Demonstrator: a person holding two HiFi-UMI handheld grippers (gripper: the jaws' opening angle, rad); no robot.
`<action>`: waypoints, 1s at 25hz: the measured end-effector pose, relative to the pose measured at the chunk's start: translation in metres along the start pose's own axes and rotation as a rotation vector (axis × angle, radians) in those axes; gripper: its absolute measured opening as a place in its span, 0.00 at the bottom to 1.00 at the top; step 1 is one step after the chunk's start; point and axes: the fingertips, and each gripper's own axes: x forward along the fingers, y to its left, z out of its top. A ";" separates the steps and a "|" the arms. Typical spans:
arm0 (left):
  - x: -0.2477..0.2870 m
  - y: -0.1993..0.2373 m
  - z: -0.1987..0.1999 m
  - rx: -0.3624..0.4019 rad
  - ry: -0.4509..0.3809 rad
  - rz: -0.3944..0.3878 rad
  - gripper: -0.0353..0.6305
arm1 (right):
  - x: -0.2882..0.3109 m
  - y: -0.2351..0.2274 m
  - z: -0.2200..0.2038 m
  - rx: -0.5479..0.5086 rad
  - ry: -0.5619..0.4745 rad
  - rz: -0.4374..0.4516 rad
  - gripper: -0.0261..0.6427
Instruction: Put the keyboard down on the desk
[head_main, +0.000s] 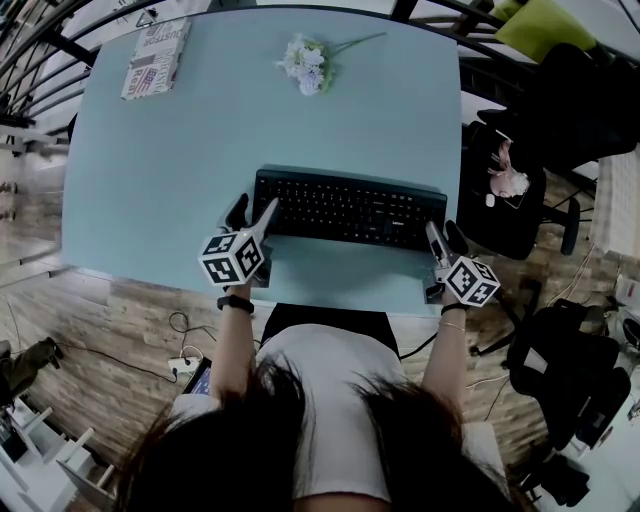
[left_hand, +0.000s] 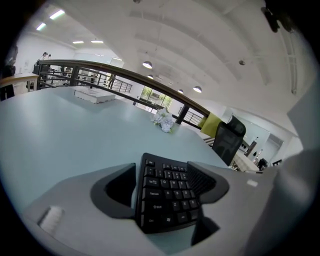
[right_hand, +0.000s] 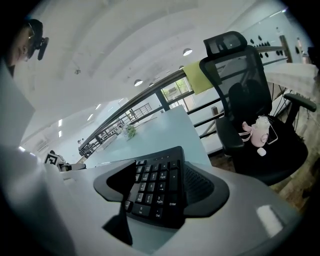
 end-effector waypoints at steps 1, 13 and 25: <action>0.000 -0.002 0.004 0.004 -0.009 -0.005 0.59 | -0.001 0.001 0.002 -0.004 -0.005 0.001 0.48; -0.012 -0.036 0.059 0.085 -0.129 -0.076 0.59 | -0.006 0.059 0.051 -0.105 -0.094 0.107 0.48; -0.040 -0.114 0.134 0.233 -0.289 -0.222 0.57 | -0.024 0.144 0.125 -0.276 -0.214 0.243 0.44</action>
